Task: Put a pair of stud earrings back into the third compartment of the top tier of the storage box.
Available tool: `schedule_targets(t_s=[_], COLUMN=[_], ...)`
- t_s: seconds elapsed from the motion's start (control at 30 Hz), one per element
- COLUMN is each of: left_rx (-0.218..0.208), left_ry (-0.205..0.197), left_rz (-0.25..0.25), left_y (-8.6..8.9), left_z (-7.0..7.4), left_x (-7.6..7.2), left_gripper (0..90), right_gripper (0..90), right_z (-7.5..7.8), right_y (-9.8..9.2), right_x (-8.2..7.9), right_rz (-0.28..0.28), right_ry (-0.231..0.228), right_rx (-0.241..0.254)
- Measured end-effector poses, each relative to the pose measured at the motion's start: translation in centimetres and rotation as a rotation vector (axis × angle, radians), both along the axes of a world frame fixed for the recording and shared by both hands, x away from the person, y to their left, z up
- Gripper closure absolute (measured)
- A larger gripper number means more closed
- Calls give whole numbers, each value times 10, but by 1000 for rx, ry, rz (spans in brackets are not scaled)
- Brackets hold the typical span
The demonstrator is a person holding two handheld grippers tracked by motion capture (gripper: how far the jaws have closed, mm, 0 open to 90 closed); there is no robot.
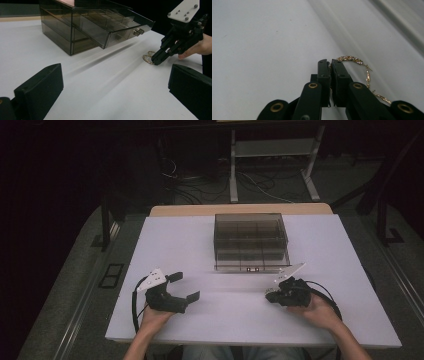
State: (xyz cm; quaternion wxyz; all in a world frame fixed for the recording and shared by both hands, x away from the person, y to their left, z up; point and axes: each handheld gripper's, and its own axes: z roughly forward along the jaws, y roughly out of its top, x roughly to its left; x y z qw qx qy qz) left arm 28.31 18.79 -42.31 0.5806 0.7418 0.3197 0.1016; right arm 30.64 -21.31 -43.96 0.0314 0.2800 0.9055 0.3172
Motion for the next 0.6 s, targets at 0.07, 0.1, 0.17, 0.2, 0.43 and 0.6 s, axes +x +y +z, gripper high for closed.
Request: schedule_targets(t_s=[0.07,0.1,0.17,0.2,0.43,0.6], left_rx=[0,0,0,2,2,3], left_ry=[0,0,2,1,0,2], left_rz=[0,0,0,0,0,0], left_y=[0,0,0,0,0,-1], left_z=[0,0,0,0,0,-1], left_x=[0,0,0,0,0,1], left_gripper=[0,0,0,0,0,0], right_gripper=[850,851,851,851,851,851], right_z=[0,0,1,1,7,11], right_y=[0,0,0,0,-4,-6], right_x=[0,0,0,0,0,0], right_rz=[0,1,-2,-3,-6,-4], right_ry=[6,5,5,4,10,9], right_rx=[2,2,0,3,60,81])
